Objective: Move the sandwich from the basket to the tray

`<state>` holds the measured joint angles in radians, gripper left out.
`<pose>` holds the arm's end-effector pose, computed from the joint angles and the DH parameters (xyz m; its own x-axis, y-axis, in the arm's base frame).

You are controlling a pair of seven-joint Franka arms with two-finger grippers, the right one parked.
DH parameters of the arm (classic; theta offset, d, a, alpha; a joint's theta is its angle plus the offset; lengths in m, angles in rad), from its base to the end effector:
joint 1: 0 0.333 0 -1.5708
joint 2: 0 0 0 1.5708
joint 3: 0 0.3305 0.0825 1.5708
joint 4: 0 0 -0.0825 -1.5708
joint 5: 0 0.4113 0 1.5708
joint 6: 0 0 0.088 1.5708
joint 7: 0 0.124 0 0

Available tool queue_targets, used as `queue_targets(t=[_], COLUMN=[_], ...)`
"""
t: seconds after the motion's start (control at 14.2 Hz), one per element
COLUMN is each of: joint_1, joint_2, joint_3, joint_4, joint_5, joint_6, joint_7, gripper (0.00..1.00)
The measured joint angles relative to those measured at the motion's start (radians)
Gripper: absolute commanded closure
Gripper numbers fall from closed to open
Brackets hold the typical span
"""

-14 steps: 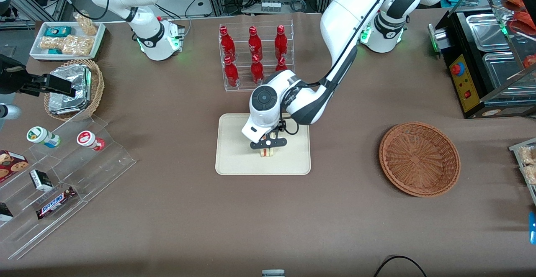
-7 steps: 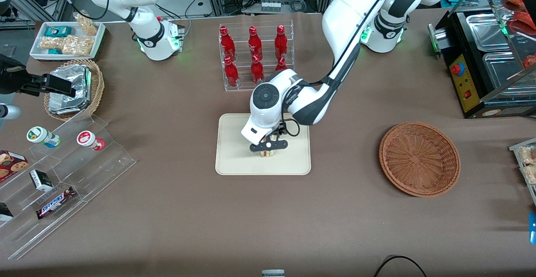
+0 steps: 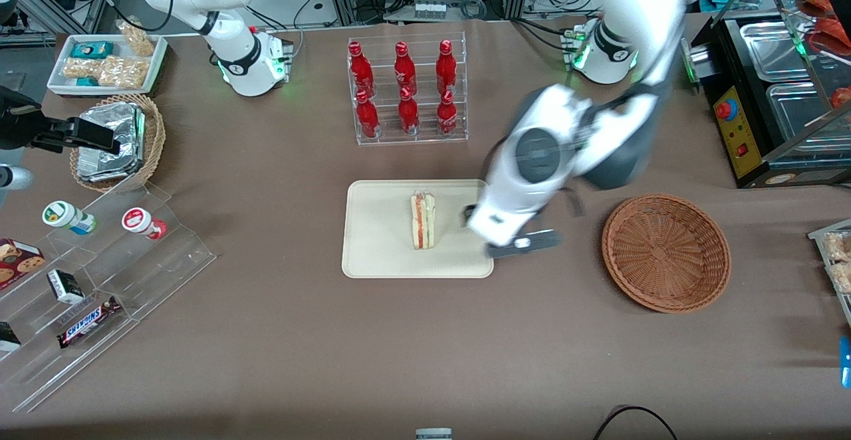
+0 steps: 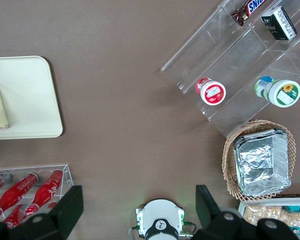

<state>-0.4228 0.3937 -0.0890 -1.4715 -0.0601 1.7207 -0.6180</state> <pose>0.6020 -0.3365 0.4321 0.9779 0.1224 -0.1696 0.1227 -0.9924 -0.0083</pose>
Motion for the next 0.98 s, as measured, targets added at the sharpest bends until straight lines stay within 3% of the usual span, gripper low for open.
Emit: queue_targets(t=[0.28,0.49,0.7,0.98], joint_1=[0.205,0.327,0.352,0.351], joint_2=[-0.251,-0.353,-0.408,-0.388], joint_3=[0.008,0.013,0.012,0.004], joint_4=[-0.131,-0.147,-0.137,-0.088], joint_5=[0.011,0.079,0.088,0.090], joint_6=[-0.273,-0.402,-0.460,-0.460], joint_7=[0.245,0.359,0.368,0.361], gripper=[0.00,0.00,0.00,0.00])
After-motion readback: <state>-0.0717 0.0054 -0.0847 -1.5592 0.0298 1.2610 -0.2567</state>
